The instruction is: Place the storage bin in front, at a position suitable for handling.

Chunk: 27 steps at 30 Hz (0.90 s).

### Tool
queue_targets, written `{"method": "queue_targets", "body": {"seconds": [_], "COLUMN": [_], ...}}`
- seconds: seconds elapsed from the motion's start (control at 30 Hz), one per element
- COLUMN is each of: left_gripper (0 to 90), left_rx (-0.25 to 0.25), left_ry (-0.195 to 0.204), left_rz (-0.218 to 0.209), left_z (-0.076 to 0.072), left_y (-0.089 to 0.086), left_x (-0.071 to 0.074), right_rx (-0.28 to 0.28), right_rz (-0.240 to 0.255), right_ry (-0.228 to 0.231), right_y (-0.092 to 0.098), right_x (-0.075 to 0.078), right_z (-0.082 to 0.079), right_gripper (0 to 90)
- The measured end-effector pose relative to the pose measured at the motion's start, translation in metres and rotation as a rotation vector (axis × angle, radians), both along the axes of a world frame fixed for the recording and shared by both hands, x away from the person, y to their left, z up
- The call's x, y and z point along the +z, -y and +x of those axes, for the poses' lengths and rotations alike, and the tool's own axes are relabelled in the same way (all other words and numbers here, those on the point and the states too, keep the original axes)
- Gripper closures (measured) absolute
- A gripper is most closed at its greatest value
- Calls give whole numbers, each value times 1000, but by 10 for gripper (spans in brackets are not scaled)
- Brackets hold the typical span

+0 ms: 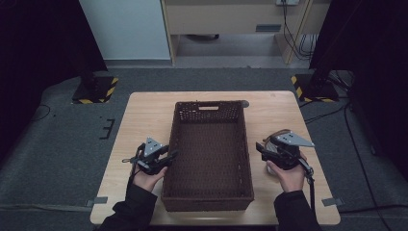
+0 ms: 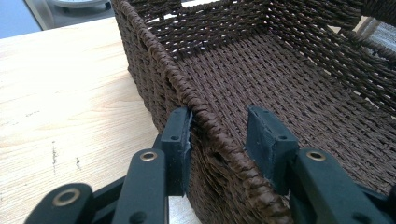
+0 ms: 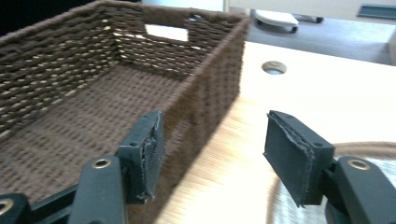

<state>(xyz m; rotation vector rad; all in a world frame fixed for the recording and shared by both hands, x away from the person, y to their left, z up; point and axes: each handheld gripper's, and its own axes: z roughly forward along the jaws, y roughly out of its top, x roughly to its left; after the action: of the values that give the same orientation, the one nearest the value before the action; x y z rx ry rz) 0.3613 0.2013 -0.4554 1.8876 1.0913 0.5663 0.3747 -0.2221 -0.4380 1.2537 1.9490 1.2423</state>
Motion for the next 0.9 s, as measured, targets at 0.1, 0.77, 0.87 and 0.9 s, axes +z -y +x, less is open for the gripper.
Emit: {"method": "queue_targets", "body": {"seconds": [0.1,0.77,0.87,0.9], "left_gripper": [592,583,583,583], "left_rx": [-1,-5,-3,-2], "left_ry": [-1,-2,0,0], "left_rz": [-2,-8,-5,-5], "left_z": [0,0,0,0], "left_y": [0,-1,0,0], "left_x": [0,-1,-1,-1], "right_rx": [-28,-167,-168,-168], "right_rz": [-14,-95,-107,-107], "right_ry": [-14,-151,-174,-174], "right_y": [10,54,56,56], "right_x": [-3,-48,-55,-55], "right_z": [1,11,13,13], "right_gripper": [340,302,311,311]}}
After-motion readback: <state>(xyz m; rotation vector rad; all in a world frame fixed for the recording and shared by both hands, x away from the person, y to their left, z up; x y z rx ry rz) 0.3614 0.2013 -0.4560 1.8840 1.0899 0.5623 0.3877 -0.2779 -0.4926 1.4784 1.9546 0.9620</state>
